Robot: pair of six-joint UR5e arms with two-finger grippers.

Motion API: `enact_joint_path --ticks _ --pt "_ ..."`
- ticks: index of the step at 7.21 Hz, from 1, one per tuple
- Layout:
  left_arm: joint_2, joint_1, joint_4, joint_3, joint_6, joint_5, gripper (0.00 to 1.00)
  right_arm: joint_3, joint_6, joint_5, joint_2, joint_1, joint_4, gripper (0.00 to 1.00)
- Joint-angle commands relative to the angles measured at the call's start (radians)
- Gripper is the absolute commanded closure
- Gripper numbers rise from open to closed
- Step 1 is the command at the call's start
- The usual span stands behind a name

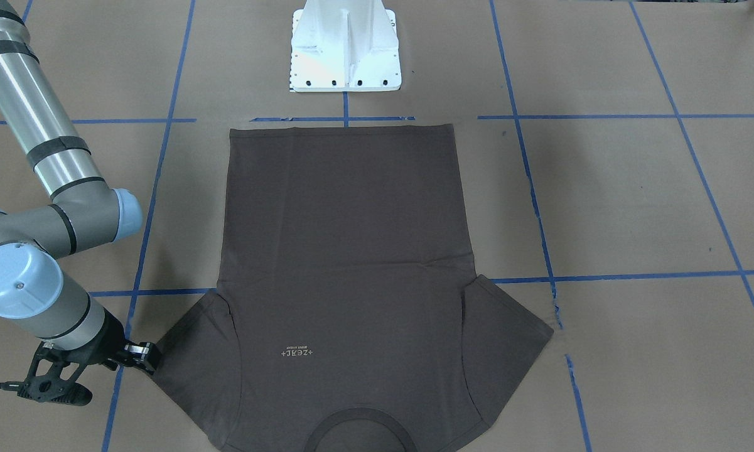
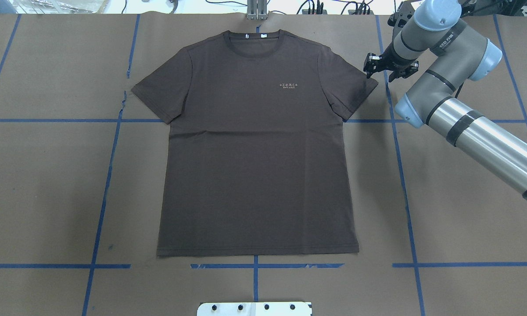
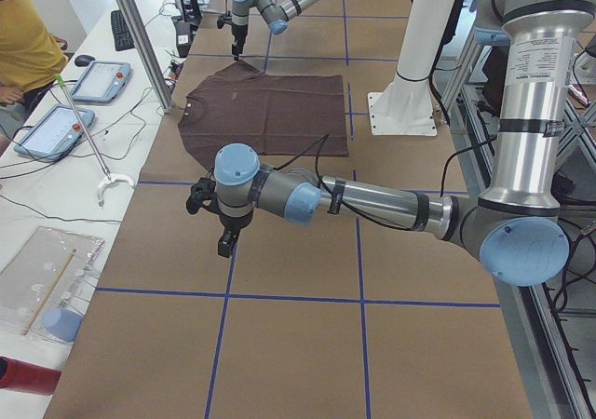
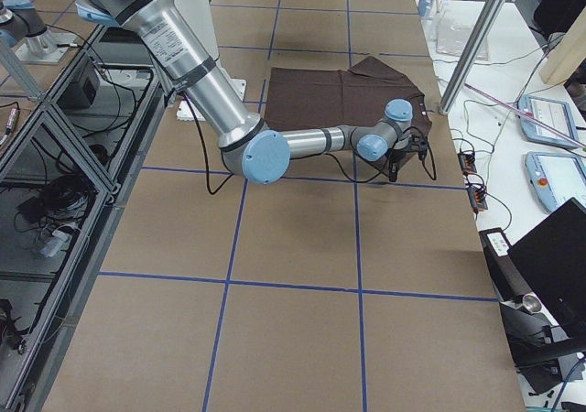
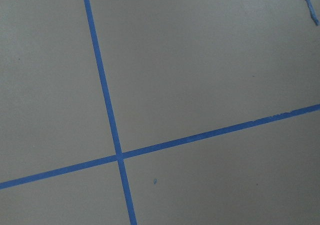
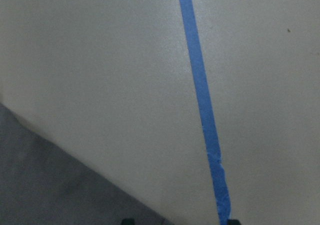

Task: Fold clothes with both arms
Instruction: 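Grasp the sleeve with the right gripper and fold it onto the shirt body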

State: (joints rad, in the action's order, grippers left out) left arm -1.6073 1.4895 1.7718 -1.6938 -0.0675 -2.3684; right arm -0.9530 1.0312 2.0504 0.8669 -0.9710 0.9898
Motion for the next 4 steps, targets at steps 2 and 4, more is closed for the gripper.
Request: enact_joint_path --ticks 2,4 --pt "0.009 0.000 0.003 -0.007 0.002 -0.002 0.00 0.016 0.000 -0.001 -0.006 0.008 0.000 0.39" --pt "0.010 0.000 0.003 -0.007 0.002 -0.002 0.00 0.016 0.000 0.001 -0.006 0.015 0.000 0.48"
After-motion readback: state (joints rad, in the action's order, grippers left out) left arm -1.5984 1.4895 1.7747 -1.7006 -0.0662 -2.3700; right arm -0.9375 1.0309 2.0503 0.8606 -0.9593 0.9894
